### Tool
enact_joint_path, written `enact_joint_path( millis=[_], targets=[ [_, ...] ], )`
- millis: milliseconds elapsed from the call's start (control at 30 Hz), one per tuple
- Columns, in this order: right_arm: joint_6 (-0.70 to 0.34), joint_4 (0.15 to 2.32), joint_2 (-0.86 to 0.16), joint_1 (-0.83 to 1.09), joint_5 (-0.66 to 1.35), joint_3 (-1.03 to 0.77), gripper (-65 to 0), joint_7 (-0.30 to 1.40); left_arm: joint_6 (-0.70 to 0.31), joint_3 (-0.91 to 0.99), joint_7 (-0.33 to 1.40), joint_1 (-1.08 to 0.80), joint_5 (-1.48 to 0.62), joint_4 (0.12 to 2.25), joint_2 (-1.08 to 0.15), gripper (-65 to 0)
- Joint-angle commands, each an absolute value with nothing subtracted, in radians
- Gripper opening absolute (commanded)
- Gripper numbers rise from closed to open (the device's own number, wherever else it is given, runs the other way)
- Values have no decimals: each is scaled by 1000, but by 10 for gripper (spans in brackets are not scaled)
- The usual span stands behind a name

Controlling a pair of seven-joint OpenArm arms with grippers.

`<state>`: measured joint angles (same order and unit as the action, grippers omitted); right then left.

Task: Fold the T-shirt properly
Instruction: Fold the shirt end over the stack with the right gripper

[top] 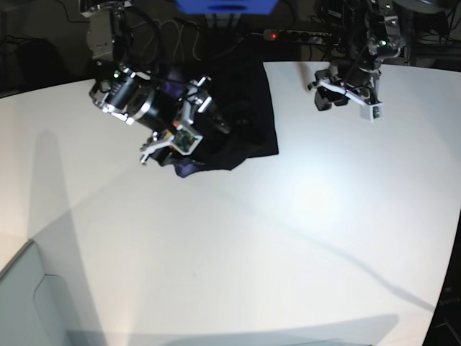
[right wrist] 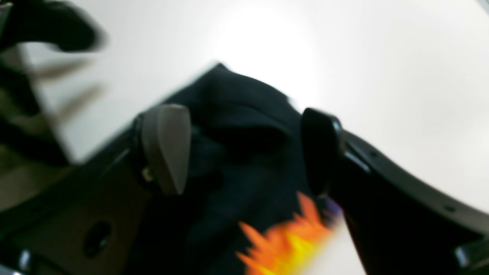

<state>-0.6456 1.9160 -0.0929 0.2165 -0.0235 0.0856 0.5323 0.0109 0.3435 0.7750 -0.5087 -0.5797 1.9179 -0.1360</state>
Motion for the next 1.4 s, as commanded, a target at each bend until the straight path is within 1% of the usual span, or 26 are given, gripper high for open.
enact_joint_path(
  millis=[0,67,133,167,267,333,367,433,600,833,967,1100,1233,1367],
  targets=[
    [-647,1937,-87,206,-2,71,-212,506,2,354,763,-513,-590,1937,-142,-381],
    [-647,1937,-87,202,-2,42,-235,506,2,366,763,-513,-590,1937,-142,-381],
    [-647,1937,-87,200,-2,30,-301,506,2,371,763,-513,-590,1937,-142,-381],
    [-647,1937,-87,200,-2,30,-345,506,2,371,763,-513,-590,1937,-143,-381],
    [-647,1923,-87,206,-2,36,-526,506,2,371,763,-513,-590,1937,-145,-381],
    [-647,1896,-87,213,-2,38,-626,506,2,371,763,-513,-590,1937,-145,-381],
    [-647,1877,-87,213,-2,38,-650,506,2,371,763,-513,-590,1937,-145,-381],
    [-647,1834,-87,214,-2,39,-641,506,2,371,763,-513,-590,1937,-147,-381],
    [-650,1793,-88,245,-4,59,-650,506,2,397,763,-509,-590,1937,-142,-381],
    [-650,1834,-154,268,-7,263,-650,501,2,420,763,-507,-590,1937,-147,-381],
    [-650,1877,-211,259,-7,390,-650,499,2,420,763,-507,-590,1937,-150,-381],
    [-650,1926,-254,226,-7,466,-650,501,2,420,763,-512,-590,1937,-150,-381],
    [-650,1929,-260,193,-4,456,-650,498,2,437,763,-515,-590,1937,-148,-381],
    [-650,1922,-226,179,-2,364,-650,498,1,487,763,-532,-590,1937,-142,-381]
  ],
)
